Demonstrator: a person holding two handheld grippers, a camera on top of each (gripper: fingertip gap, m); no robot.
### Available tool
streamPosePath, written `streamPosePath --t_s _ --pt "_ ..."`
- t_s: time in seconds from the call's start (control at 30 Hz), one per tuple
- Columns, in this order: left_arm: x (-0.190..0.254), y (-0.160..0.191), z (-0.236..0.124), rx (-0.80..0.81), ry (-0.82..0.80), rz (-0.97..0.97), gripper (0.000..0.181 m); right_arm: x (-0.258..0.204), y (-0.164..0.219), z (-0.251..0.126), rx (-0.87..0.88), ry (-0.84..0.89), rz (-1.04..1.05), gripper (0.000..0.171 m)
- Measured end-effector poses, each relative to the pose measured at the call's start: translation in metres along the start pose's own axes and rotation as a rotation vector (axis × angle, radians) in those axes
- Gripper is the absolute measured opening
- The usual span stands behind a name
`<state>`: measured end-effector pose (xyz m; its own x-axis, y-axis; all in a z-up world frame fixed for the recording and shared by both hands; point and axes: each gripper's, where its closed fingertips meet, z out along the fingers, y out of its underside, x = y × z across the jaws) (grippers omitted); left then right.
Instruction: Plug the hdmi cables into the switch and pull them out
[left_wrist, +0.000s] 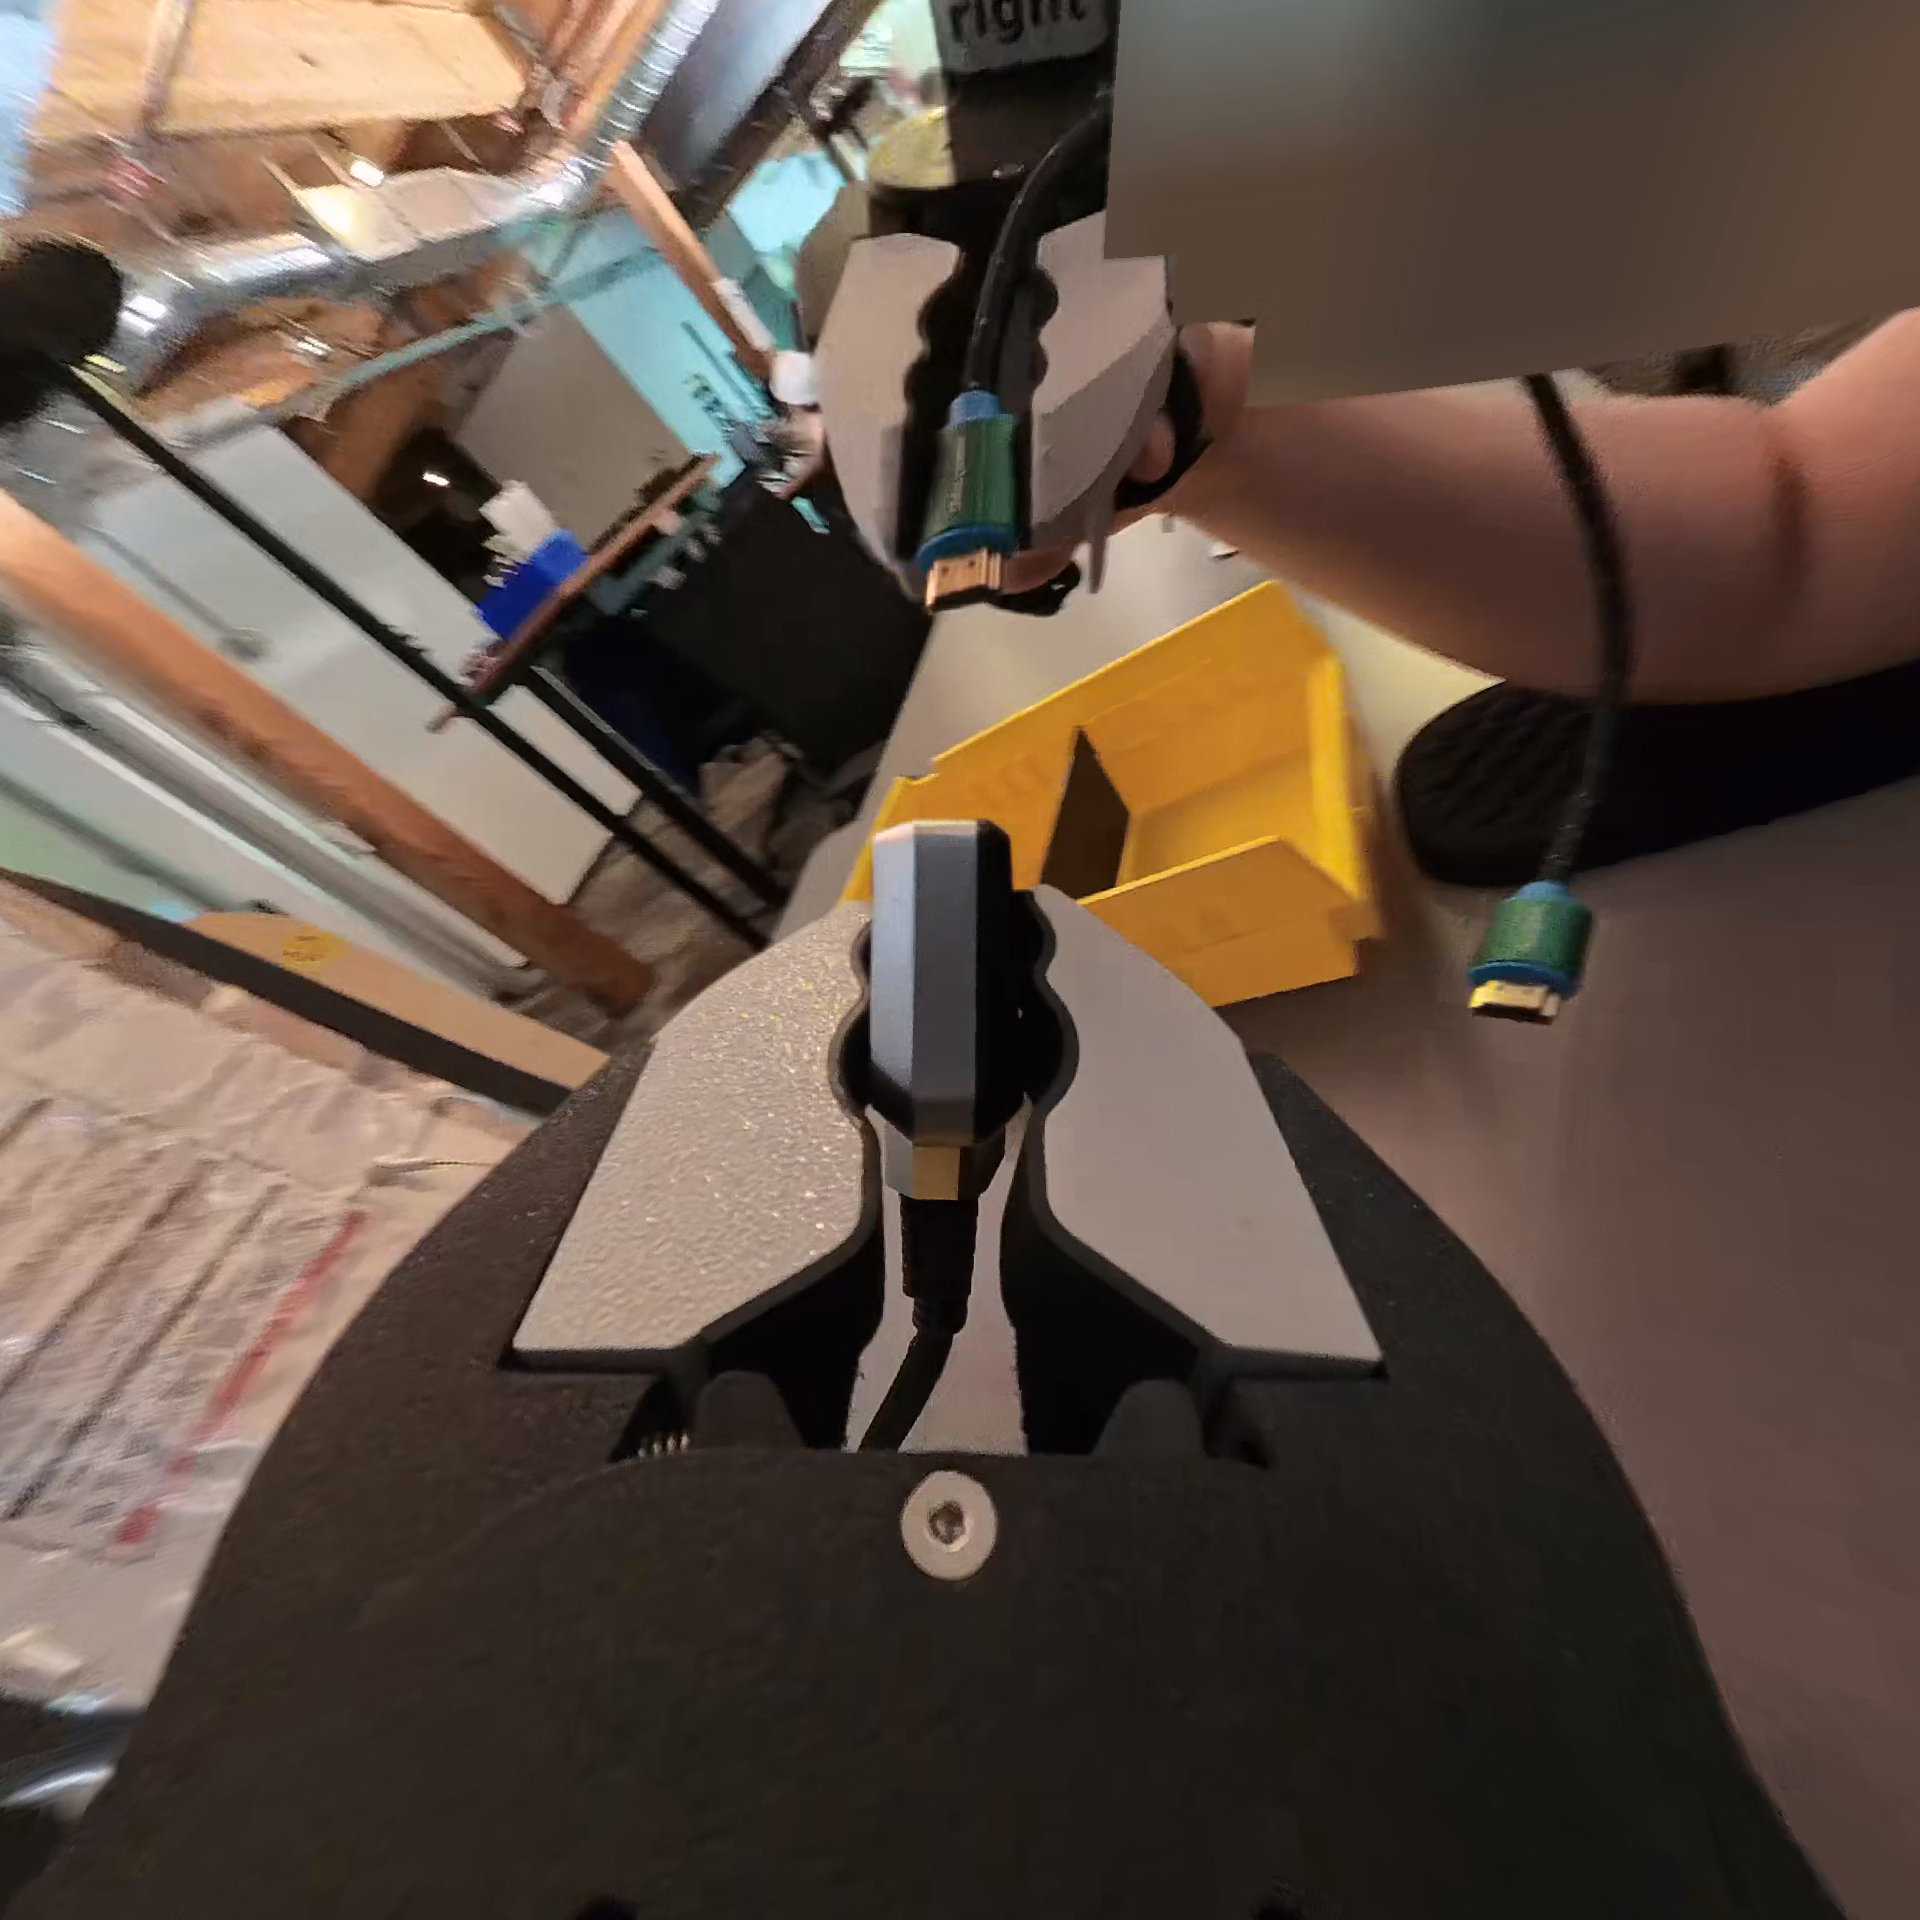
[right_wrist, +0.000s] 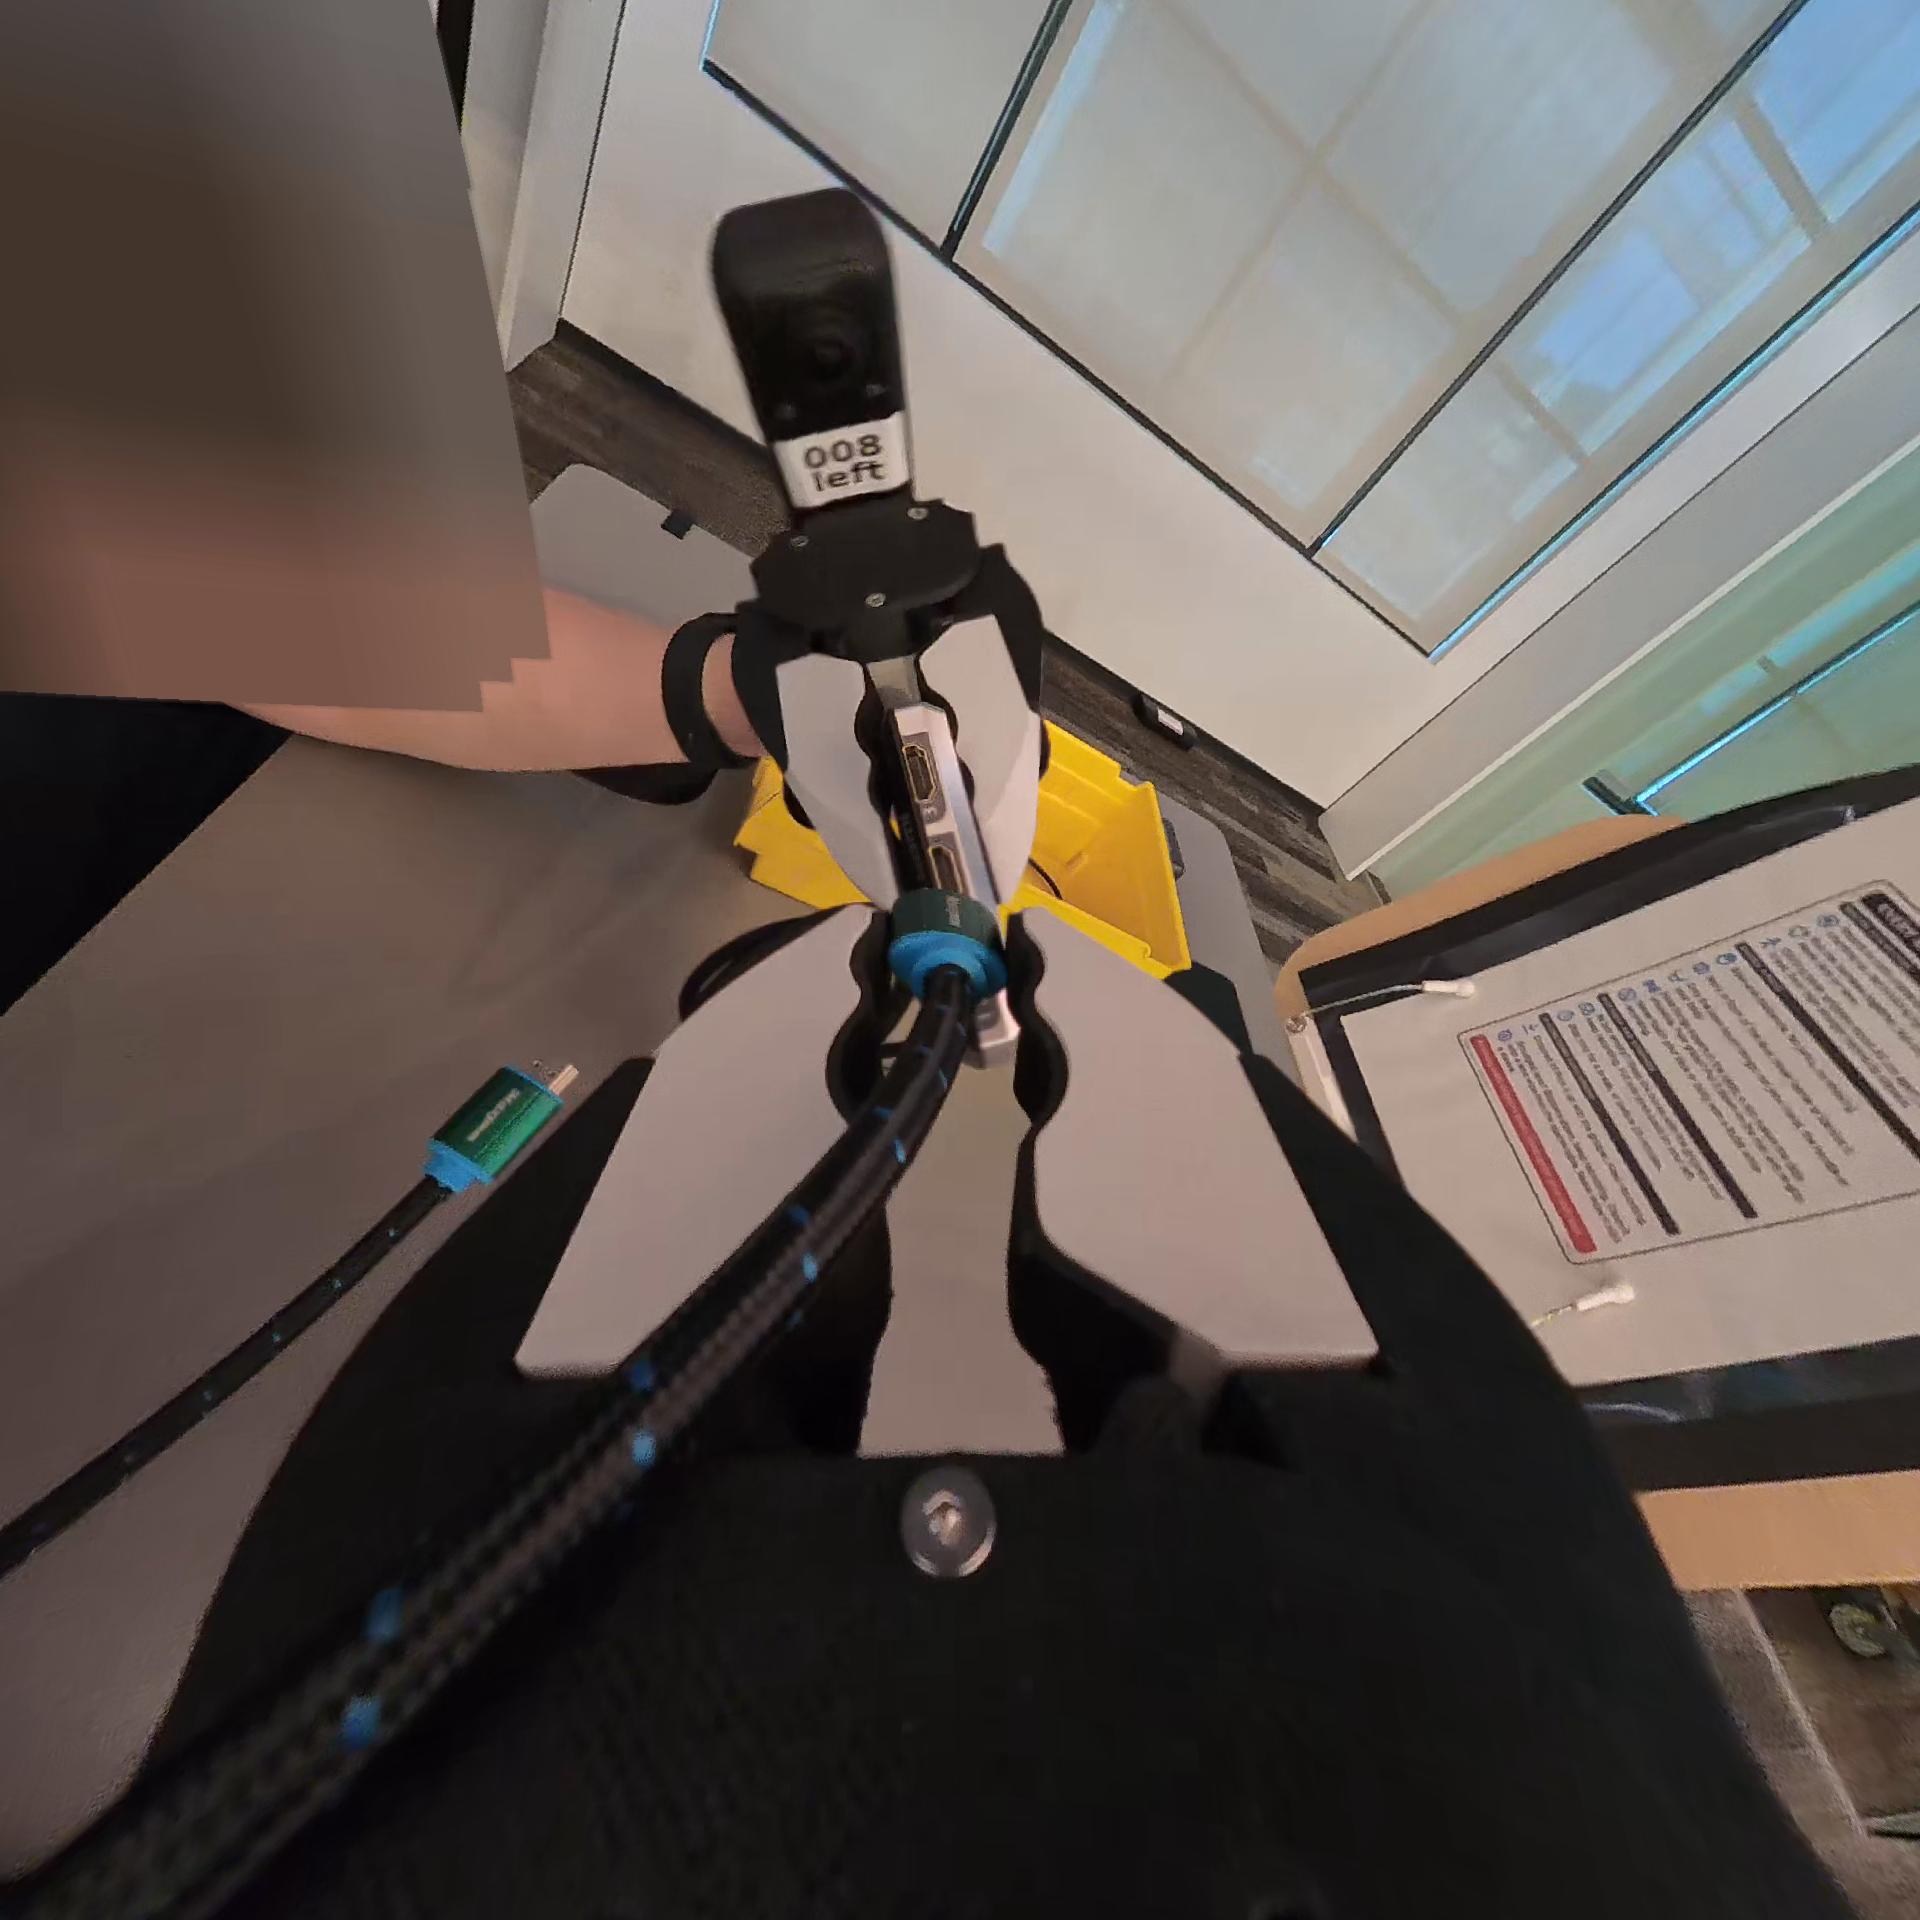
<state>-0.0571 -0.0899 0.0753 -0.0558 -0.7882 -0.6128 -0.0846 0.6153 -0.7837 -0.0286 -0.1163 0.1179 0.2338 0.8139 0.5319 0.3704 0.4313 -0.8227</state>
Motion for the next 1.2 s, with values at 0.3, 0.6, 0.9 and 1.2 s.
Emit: streamPosePath --t_s 0.3,0.6,0.9,1.2 --pt "0.045 -0.016 -0.032 0.036 0.622 -0.547 0.022 -0.049 -0.007 0.017 -0.009 -0.179 -0.218 0.022" --pt "0.07 -0.009 -0.035 -0.025 0.93 -0.864 0.022 -0.066 -0.004 0.03 0.118 -0.283 -0.316 0.022" --pt "0.088 -0.016 -0.031 0.073 1.137 -0.939 0.022 -0.072 -0.016 0.016 0.2 -0.325 -0.3 0.022" --pt "0.093 -0.018 -0.033 0.1 1.151 -0.873 0.022 -0.071 -0.013 0.018 0.208 -0.353 -0.234 0.022"
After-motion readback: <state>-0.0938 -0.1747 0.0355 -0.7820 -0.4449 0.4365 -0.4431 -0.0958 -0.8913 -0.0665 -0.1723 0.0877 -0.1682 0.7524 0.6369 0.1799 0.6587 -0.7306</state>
